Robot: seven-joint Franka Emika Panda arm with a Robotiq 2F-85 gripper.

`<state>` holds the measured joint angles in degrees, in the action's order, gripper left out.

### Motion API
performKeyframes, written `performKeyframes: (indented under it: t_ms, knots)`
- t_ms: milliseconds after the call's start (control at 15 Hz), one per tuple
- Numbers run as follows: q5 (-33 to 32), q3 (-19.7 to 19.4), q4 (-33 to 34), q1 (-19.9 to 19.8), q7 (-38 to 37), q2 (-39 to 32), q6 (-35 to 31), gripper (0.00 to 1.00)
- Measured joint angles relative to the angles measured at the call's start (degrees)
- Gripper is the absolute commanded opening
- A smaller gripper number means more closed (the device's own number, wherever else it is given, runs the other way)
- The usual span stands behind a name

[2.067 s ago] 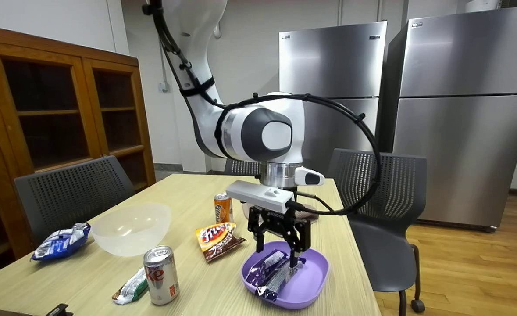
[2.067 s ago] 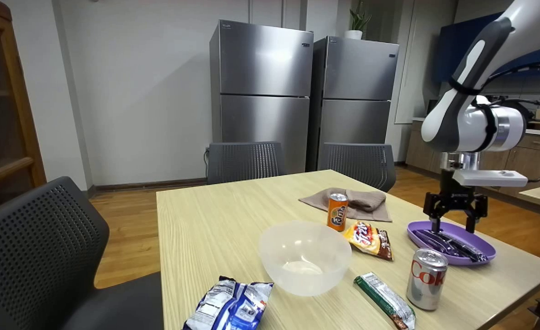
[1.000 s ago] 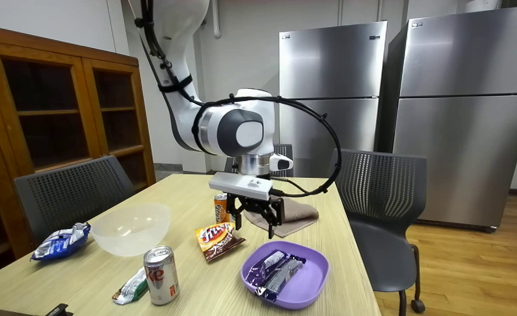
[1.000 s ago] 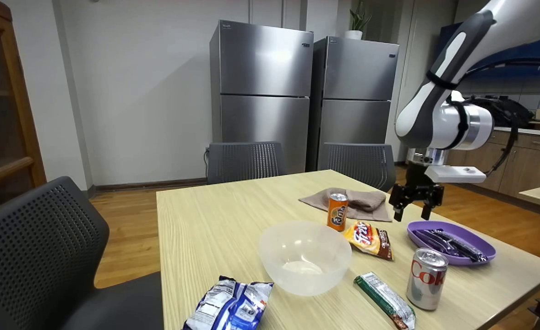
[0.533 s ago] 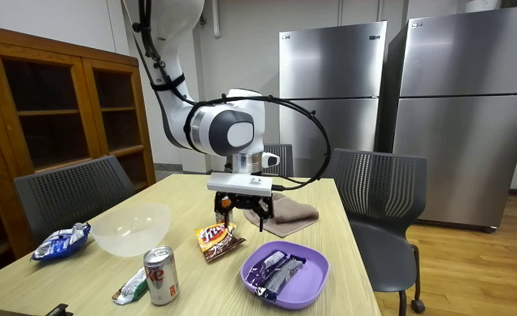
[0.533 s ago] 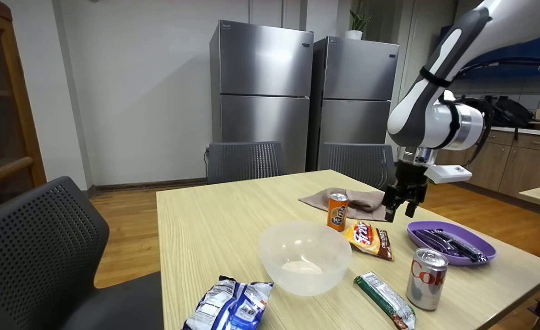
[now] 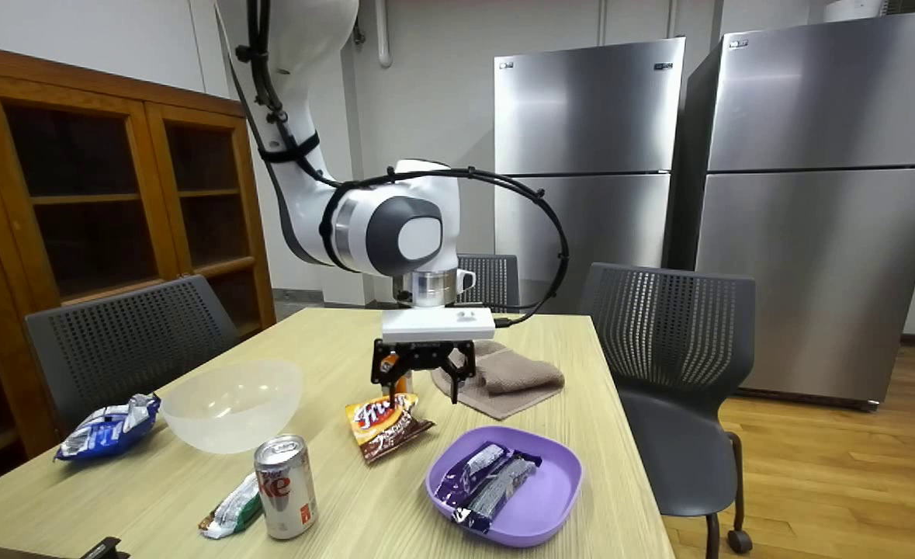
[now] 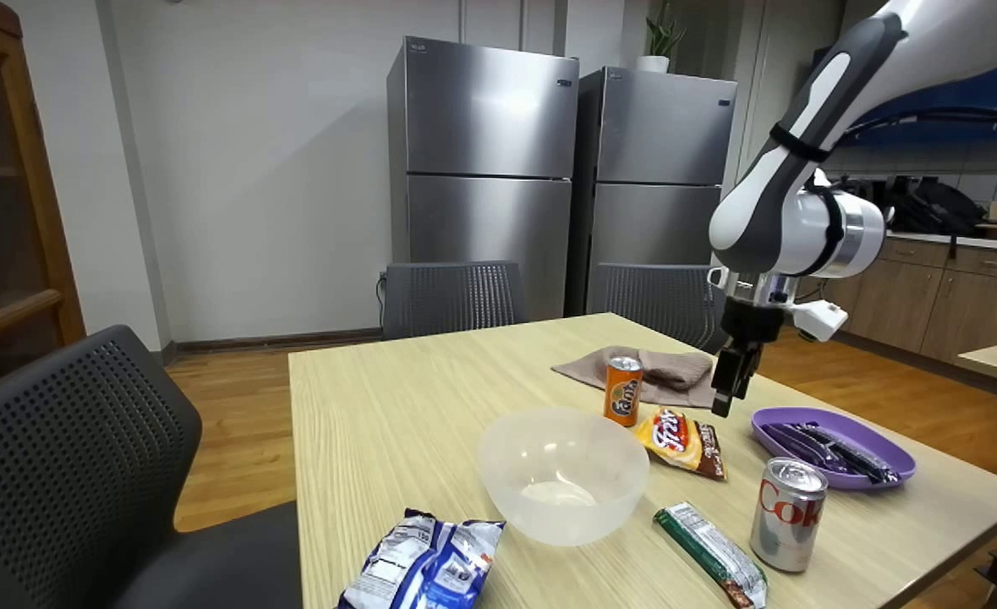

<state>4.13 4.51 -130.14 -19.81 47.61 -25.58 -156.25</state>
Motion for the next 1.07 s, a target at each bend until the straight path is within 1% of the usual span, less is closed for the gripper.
performKeyframes:
  t_ms: [733, 1067]
  knots:
    - [0.0, 0.0, 0.4, 0.2, 0.4, -0.4, 0.1, 1.0]
    - [0.0, 2.3, 0.5, 0.3, 1.3, -0.7, -1.1, 1.0]
